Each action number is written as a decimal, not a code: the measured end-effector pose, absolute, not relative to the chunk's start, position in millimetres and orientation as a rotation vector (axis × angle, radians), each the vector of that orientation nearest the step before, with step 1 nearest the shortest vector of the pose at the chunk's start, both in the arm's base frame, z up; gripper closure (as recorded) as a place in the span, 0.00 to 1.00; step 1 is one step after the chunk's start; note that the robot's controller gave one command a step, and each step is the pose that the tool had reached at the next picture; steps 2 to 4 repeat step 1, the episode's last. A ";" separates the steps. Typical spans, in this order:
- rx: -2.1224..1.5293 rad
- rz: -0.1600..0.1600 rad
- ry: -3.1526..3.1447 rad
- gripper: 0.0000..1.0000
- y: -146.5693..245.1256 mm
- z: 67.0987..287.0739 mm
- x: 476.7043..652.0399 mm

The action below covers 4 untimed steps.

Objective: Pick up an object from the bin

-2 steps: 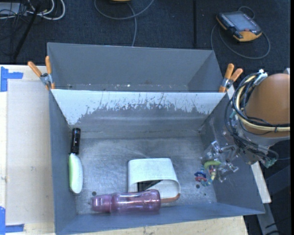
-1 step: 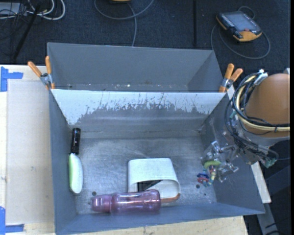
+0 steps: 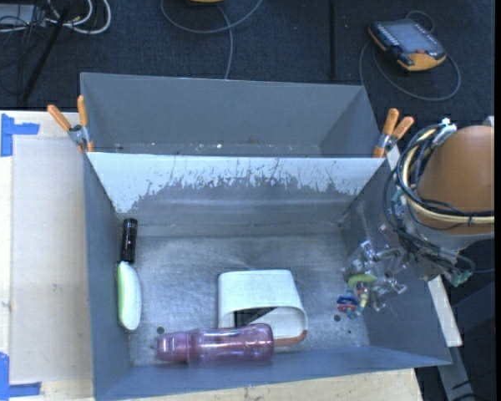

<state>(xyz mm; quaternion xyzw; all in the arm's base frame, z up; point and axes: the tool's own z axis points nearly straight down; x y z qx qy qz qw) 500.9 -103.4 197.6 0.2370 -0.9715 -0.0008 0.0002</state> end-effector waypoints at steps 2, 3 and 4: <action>0.768 -0.008 -3.040 1.00 -103.7 206.3 497.0; 0.768 -0.008 -3.040 1.00 -103.7 206.3 497.0; 0.768 -0.008 -3.040 1.00 -103.7 206.3 497.0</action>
Offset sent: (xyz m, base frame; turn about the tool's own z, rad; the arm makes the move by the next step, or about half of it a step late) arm -0.0206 -0.0157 0.0885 -0.3168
